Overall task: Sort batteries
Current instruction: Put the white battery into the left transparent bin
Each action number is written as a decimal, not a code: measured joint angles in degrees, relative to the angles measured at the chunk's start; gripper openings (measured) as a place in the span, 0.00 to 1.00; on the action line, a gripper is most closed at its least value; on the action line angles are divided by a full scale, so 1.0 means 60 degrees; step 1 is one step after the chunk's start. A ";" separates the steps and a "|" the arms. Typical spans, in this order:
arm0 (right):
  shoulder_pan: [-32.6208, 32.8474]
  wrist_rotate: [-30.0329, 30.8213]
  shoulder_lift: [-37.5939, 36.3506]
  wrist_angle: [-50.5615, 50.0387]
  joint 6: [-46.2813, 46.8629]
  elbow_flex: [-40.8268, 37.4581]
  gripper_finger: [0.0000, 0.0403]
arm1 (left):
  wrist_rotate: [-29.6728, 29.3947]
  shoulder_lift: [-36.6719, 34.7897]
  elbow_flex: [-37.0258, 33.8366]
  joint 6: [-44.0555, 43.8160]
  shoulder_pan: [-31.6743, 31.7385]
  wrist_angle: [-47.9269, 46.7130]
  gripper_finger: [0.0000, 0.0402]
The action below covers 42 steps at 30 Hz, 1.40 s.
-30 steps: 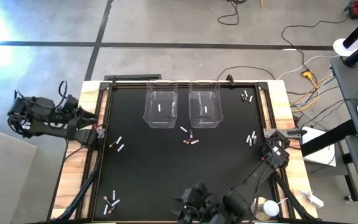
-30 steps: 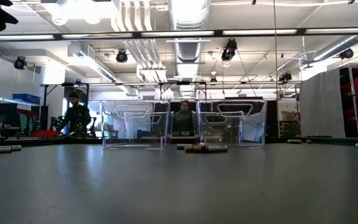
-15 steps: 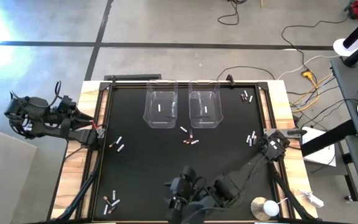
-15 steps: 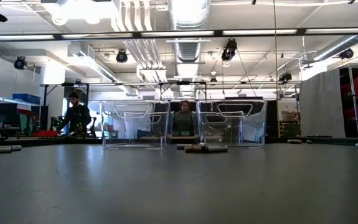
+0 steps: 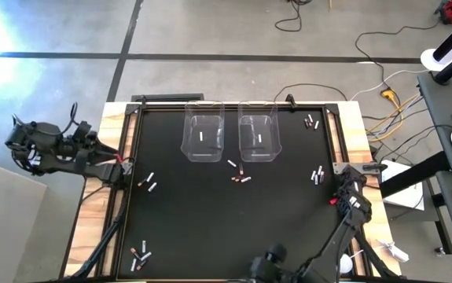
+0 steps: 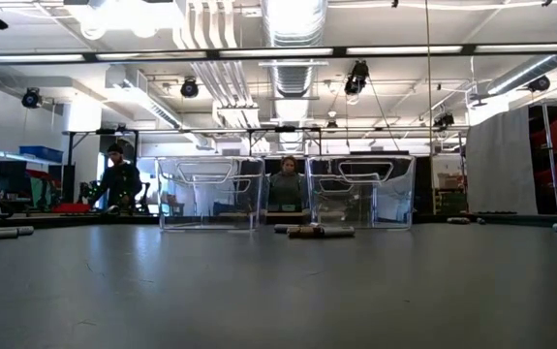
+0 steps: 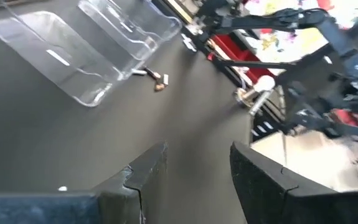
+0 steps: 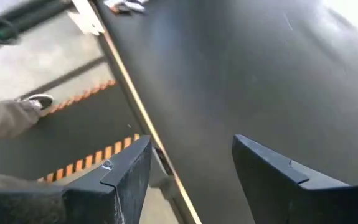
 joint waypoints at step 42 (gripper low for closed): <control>-0.2219 -0.1142 -0.0262 -0.1062 0.0086 0.0084 0.53 | 0.1422 0.0890 -0.2866 0.2813 0.3254 0.0412 0.38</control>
